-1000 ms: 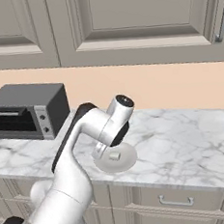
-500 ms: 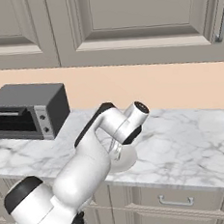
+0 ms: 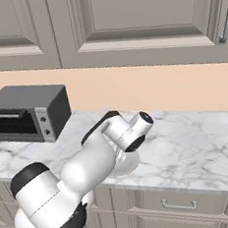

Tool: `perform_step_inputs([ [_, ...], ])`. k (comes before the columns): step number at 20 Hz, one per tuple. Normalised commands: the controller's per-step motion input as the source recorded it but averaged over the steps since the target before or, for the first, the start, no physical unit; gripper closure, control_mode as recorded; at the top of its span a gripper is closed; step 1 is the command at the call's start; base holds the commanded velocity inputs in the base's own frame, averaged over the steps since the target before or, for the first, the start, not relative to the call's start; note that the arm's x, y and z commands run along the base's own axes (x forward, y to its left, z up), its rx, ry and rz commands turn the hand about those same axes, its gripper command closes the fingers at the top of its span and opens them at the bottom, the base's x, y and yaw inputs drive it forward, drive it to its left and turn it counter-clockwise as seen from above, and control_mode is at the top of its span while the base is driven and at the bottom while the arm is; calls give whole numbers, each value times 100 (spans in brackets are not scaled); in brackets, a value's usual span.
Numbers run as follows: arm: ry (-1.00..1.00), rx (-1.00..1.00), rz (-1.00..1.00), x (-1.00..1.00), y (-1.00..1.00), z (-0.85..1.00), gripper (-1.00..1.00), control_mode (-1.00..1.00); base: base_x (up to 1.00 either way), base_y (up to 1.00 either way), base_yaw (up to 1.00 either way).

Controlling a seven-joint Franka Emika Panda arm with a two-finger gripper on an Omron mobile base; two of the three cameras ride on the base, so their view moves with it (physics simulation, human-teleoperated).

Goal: Pick up the marshmallow and place it in the cup of hot chocolate on the dining counter.

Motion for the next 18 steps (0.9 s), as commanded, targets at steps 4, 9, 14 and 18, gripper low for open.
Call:
perform_step_inputs([
  [4, 0, -1, -2, 17, 0, -32, -100, -100, 0, 0, 0],
  [9, 0, -2, -2, 31, 4, -20, -100, -100, 0, 0, 0],
  [14, 2, 0, 0, 30, 0, -9, -100, -100, 0, 0, 0],
  [18, 7, -1, 0, 24, 0, -34, -100, -100, 0, 0, 0],
])
